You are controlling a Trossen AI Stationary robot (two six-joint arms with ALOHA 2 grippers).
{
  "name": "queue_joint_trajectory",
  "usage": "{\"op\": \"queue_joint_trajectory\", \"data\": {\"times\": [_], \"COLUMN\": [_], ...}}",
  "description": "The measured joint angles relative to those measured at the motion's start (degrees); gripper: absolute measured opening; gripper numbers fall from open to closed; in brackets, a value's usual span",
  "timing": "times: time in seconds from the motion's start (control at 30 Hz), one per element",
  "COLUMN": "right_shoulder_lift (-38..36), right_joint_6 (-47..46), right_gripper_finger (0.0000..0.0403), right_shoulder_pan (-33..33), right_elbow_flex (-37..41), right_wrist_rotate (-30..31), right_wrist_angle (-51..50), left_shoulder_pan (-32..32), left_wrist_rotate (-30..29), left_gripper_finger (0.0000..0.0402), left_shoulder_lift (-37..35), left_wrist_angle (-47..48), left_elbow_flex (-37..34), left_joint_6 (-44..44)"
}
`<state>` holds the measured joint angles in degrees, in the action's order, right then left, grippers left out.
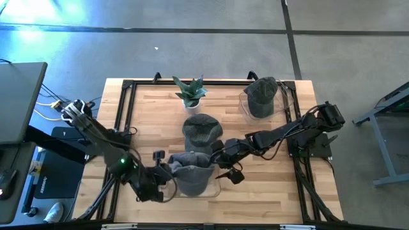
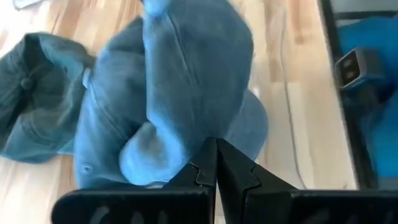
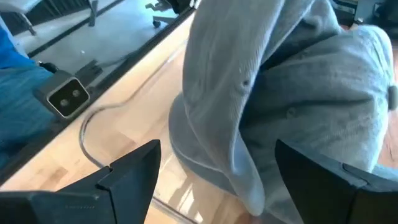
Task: Pick & Place hat
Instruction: Put the gray cap into the bottom transparent bin
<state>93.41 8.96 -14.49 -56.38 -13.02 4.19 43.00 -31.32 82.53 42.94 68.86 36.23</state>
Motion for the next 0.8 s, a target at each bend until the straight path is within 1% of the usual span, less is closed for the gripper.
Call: {"op": "queue_joint_trajectory", "data": {"times": [0.07,0.2,0.3,0.4,0.53,0.6,0.67,0.73,0.8], "right_shoulder_lift": [0.0,0.0,-0.37,-2.12,-5.36,-6.46,-6.62,-5.86,-4.86], "right_joint_6": [0.01,-1.07,-2.48,-2.95,-5.95,-5.91,-4.83,-3.79,-2.72], "right_gripper_finger": [0.0311,0.0311,0.0311,0.0311,0.0311,0.0311,0.0311,0.0311,0.0311], "right_shoulder_pan": [-0.03,-0.03,0.03,-0.17,-1.07,-1.68,-2.44,-3.48,-4.65], "right_elbow_flex": [0.0,0.0,0.0,0.0,-0.01,-0.02,-0.04,-0.04,-0.03], "right_wrist_rotate": [1.72,7.76,11.02,13.04,17.35,16.64,13.74,10.49,9.21], "right_wrist_angle": [-0.08,-0.04,-0.51,-2.49,-3.23,-3.28,-3.35,-3.35,-2.89], "left_shoulder_pan": [-0.09,-0.27,-0.24,-0.24,-0.12,-0.1,-0.24,-0.28,-0.25], "left_wrist_rotate": [-1.14,-3.84,-3.86,-4.28,-7.75,-10.47,-12.65,-13.21,-13.11], "left_gripper_finger": [0.0,0.0,0.0,0.0,0.0,0.0,0.0,0.0,0.0], "left_shoulder_lift": [2.54,6.36,8.36,8.71,8.07,7.41,7.44,7.51,7.51], "left_wrist_angle": [0.34,0.24,1.2,0.96,1.94,2.87,3.64,4.23,3.15], "left_elbow_flex": [-0.31,-0.36,-0.37,-0.26,0.78,2.49,4.45,5.88,7.05], "left_joint_6": [1.47,3.61,5.56,7.02,7.58,7.58,7.42,5.9,4.66]}}
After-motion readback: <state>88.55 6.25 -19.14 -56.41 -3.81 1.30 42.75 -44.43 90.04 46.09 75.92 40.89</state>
